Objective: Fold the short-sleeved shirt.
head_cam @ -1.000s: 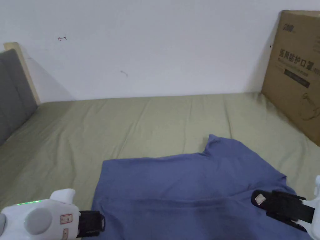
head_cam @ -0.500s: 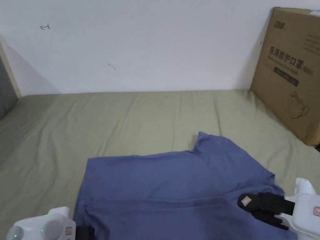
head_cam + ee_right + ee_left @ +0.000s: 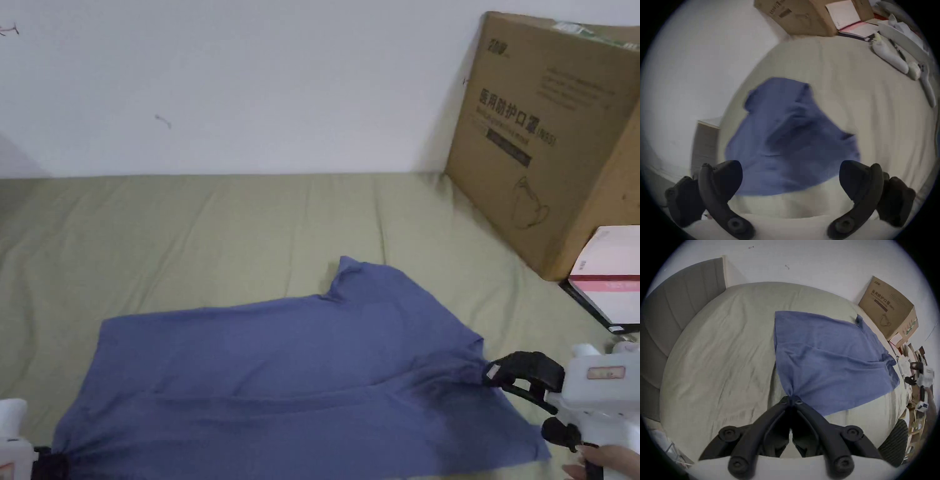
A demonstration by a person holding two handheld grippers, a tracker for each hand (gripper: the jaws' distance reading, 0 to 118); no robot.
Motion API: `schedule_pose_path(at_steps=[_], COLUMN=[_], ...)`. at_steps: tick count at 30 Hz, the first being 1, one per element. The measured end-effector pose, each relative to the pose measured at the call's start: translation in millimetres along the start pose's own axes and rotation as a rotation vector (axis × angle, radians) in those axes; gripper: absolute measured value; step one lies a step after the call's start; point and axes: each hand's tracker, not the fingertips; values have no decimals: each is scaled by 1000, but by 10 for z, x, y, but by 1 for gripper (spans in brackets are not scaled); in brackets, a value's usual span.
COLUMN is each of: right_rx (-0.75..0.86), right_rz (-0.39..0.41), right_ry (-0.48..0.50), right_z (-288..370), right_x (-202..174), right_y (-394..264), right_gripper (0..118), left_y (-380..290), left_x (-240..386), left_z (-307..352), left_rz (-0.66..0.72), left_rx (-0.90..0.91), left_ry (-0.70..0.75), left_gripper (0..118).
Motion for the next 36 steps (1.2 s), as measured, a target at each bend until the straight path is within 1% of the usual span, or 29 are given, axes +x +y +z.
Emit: schedule_pose_path(at_steps=[1, 3, 4, 5, 6, 8, 9, 10, 11, 12, 13, 14, 15, 16, 17, 19, 21, 23, 24, 25, 27, 28, 29, 31, 32, 34, 36], right_rx=[-63, -105, -113, -131, -157, -193, -183, -145, -132, -120, -115, -111, -128, -123, -129, -110, -119, -126, -126, -134, -150, -162, -172, -224, -243, -261, -260], right_rz=[20, 30, 62, 93, 129, 194, 248, 306, 344, 375, 380, 365, 300, 291, 308, 380, 368, 329, 301, 298, 344, 355, 349, 288, 269, 250, 212], right_ry=[-29, -113, -131, -145, -160, -152, -192, -240, -257, -271, -270, -210, -104, -104, -108, -107, -86, -35, 3, 11, -12, -27, -37, -34, -51, -67, -100], right_z=[-95, -238, -307, -467, -544, -639, -612, -582, -570, -546, -478, -434, -387, -332, -264, -121, 40, 228, 353, 452, 608, 676, 757, 787, 752, 664, 593], right_x=[99, 213, 243, 414, 446, 434, 307, 250, 223, 214, 146, 149, 154, 121, 132, 66, 68, 123, 173, 223, 294, 349, 308, 419, 470, 558, 567], right_y=[49, 69, 67, 158, 165, 111, 21, -37, -69, -93, -101, -98, -104, -133, -102, -145, -160, -190, -237, -273, -406, -484, -642, -813, -882, -942, -1019], right_gripper=[117, 117, 117, 116, 113, 101, 94, 84, 68, 38, 12, 7, 7, 7, 7, 7, 7, 7, 7, 7, 7, 7, 7, 7, 7, 7, 8], left_y=[18, 38, 60, 67, 67, 74, 73, 67, 62, 62, 60, 60, 61, 65, 76, 110, 127, 123, 88, 40, -89, -184, -271, -424, -507, -615, -661], left_x=[14, 19, 21, 17, 11, -7, -9, -6, -3, -18, -19, -16, -6, -18, -15, 4, -13, -16, -41, -57, -104, -159, -203, -274, -327, -363, -390], left_z=[21, 36, 32, 26, 20, -3, -15, -22, -26, -36, -36, -33, -18, 10, 47, 129, 230, 361, 444, 512, 613, 649, 659, 629, 581, 486, 431], left_rz=[-8, -13, -10, -1, 10, 25, 27, 28, 27, 27, 30, 33, 40, 40, 40, 39, 29, 8, -26, -53, -86, -85, -69, -28, -16, -5, 17], left_rx=[-4, -5, -10, -19, -26, -37, -43, -47, -50, -53, -55, -56, -58, -50, -40, -30, -18, -7, -9, -22, -60, -85, -129, -200, -230, -278, -283], left_ry=[-2, 2, 2, -1, -4, -7, -6, -5, -3, -1, -2, -5, -11, -8, -12, -24, -31, -26, 0, 11, 8, -1, -17, -56, -75, -77, -84], left_gripper=[0, 0, 0, 0, 0, 0, 0, 0, 0, 0, 0, 0, 0, 0, 0, 0, 0, 0, 0, 0, 0, 0, 0, 0, 0, 0, 2])
